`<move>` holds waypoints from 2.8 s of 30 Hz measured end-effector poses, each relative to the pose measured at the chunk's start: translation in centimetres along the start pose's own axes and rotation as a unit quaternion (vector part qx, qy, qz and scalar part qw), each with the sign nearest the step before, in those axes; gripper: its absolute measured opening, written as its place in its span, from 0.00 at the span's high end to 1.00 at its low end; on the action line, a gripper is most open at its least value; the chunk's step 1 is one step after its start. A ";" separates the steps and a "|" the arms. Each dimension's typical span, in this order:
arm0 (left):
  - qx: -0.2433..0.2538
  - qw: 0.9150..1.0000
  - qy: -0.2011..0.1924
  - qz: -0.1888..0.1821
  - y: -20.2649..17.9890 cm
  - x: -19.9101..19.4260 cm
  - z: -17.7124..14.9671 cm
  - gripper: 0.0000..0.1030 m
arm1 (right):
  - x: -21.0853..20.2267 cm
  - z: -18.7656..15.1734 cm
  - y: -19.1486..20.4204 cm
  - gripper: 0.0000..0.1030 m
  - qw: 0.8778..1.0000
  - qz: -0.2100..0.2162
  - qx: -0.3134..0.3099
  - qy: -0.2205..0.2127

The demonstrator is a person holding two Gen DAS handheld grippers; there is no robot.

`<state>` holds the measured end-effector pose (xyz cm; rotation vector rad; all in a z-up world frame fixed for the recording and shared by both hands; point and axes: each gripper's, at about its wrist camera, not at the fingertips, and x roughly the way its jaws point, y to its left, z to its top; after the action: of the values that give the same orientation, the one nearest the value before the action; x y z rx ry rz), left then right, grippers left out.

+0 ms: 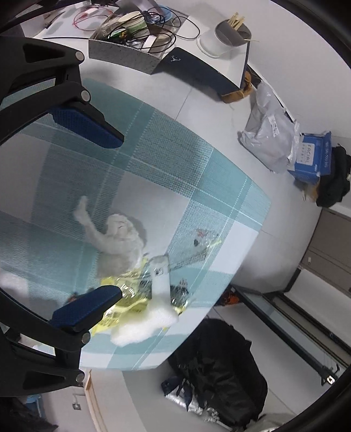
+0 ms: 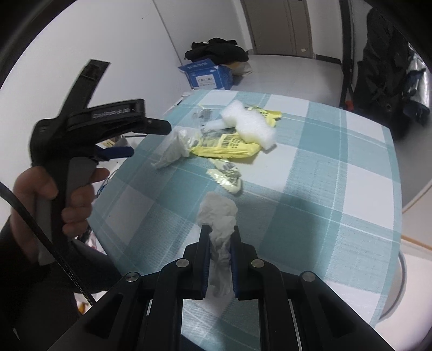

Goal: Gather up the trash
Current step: 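Grasp a white tissue with the right tool and lift it, then grasp the crumpled white tissue with the left tool while the right tool holds its tissue, then carry both white tissues in both tools over the white bin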

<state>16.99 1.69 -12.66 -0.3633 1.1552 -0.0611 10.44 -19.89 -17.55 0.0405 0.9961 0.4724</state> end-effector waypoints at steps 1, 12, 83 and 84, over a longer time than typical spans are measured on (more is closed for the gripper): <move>0.001 1.000 0.000 0.003 -0.2 0.2 0.0 0.03 | -0.1 0.1 -0.4 0.88 1.000 0.004 0.005 -0.001; 0.070 0.996 0.017 0.056 -2.1 1.8 -0.5 0.14 | -1.0 0.5 -2.3 0.88 0.999 0.025 0.023 -0.009; 0.293 0.935 -0.107 -0.171 -23.6 -13.1 -7.2 0.93 | -26.1 -0.1 -12.8 0.88 0.958 -0.090 0.104 -0.254; 0.300 0.932 -0.103 -0.174 -24.4 -12.8 -7.5 0.93 | -26.3 -0.4 -13.5 0.88 0.956 -0.094 0.110 -0.254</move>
<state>8.38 -20.16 3.57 -0.0215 0.8019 -0.6580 3.15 -42.63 -0.06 0.2527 0.5339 0.1573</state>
